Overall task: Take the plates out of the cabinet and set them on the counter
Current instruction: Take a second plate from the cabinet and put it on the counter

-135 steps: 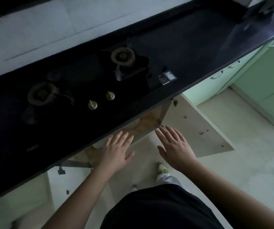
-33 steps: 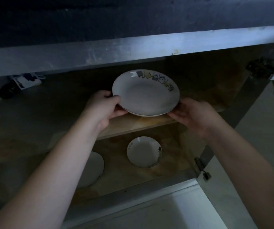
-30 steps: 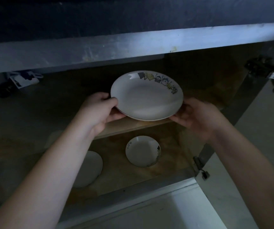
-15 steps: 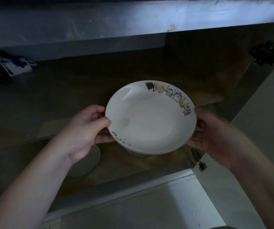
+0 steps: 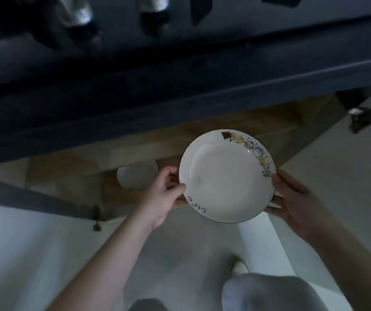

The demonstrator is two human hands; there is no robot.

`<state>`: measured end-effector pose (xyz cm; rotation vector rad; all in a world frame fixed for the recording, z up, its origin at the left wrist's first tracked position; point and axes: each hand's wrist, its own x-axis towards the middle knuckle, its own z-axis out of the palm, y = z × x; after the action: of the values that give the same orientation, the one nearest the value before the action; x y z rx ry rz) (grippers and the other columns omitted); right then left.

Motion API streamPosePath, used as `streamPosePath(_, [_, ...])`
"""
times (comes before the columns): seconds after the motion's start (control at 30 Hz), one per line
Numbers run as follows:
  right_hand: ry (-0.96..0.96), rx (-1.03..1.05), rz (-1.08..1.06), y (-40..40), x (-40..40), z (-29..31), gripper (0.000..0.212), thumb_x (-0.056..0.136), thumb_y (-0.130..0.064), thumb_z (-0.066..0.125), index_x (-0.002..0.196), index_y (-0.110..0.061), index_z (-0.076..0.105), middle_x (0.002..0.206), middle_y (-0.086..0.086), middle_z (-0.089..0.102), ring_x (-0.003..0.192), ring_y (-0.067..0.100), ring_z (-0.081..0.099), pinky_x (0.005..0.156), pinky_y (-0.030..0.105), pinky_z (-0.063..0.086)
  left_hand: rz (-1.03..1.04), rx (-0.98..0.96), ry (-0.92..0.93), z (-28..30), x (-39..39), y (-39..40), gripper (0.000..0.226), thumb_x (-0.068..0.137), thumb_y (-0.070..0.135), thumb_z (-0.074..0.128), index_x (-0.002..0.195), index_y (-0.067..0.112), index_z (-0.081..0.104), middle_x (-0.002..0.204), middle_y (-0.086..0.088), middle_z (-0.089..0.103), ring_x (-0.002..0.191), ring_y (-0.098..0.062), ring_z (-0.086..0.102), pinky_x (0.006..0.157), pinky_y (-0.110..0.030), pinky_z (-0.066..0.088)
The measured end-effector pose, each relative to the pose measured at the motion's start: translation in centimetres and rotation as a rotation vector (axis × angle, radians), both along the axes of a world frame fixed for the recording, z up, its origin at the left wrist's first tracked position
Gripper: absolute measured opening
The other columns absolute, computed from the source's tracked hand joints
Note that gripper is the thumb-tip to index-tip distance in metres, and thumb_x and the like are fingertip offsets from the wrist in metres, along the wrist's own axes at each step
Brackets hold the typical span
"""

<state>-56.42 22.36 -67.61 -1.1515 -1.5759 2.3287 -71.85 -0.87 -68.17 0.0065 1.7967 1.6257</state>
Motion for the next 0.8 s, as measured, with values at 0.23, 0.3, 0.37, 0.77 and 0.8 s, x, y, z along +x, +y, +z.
streamPosePath(0.23, [-0.215, 0.004, 0.061, -4.8, 4.4, 8.8, 0.027, 0.102, -0.026, 0.046, 0.123, -0.032, 0.062, 0.105, -0.003, 0.074, 0.09, 0.018, 0.073, 0.064, 0.033, 0.059, 0.017, -0.063, -0.147, 7.6, 5.9, -4.8, 0.027, 0.092, -0.011, 0.053, 0.106, 0.012, 0.054, 0.112, -0.016, 0.06, 0.088, -0.021, 0.065, 0.064, -0.032, 0.06])
streamPosePath(0.3, [-0.252, -0.012, 0.108, -6.3, 5.5, 11.7, 0.026, 0.102, -0.026, 0.044, 0.12, -0.034, 0.062, 0.103, -0.005, 0.075, 0.089, 0.017, 0.073, 0.064, 0.032, 0.059, 0.045, -0.065, -0.181, 10.1, 7.6, -6.5, 0.027, 0.093, -0.011, 0.052, 0.107, 0.011, 0.055, 0.111, -0.014, 0.061, 0.083, -0.014, 0.067, 0.063, -0.03, 0.059])
streamPosePath(0.37, [-0.279, -0.017, 0.156, -8.1, 6.5, 14.7, 0.026, 0.103, -0.025, 0.044, 0.116, -0.034, 0.064, 0.099, -0.006, 0.075, 0.084, 0.015, 0.072, 0.062, 0.029, 0.058, 0.073, -0.09, -0.213, 12.8, 9.5, -8.6, 0.027, 0.093, -0.01, 0.053, 0.108, 0.012, 0.056, 0.111, -0.012, 0.062, 0.082, -0.01, 0.068, 0.065, -0.032, 0.059])
streamPosePath(0.77, [-0.241, -0.033, 0.193, -18.0, 12.2, 28.3, 0.033, 0.102, -0.023, 0.045, 0.098, -0.042, 0.072, 0.097, -0.004, 0.076, 0.082, 0.016, 0.073, 0.061, 0.031, 0.057, 0.116, -0.058, -0.187, 27.4, 15.0, -19.5, 0.03, 0.091, -0.002, 0.058, 0.116, 0.014, 0.061, 0.11, -0.009, 0.067, 0.087, -0.015, 0.069, 0.068, -0.033, 0.059])
streamPosePath(0.8, [-0.232, -0.028, 0.202, -18.5, 12.5, 29.5, 0.032, 0.102, -0.023, 0.046, 0.098, -0.041, 0.072, 0.098, -0.003, 0.076, 0.082, 0.017, 0.073, 0.061, 0.031, 0.057, 0.125, -0.052, -0.182, 28.7, 15.5, -20.1, 0.031, 0.091, -0.002, 0.059, 0.118, 0.014, 0.06, 0.11, -0.01, 0.067, 0.087, -0.016, 0.069, 0.068, -0.033, 0.059])
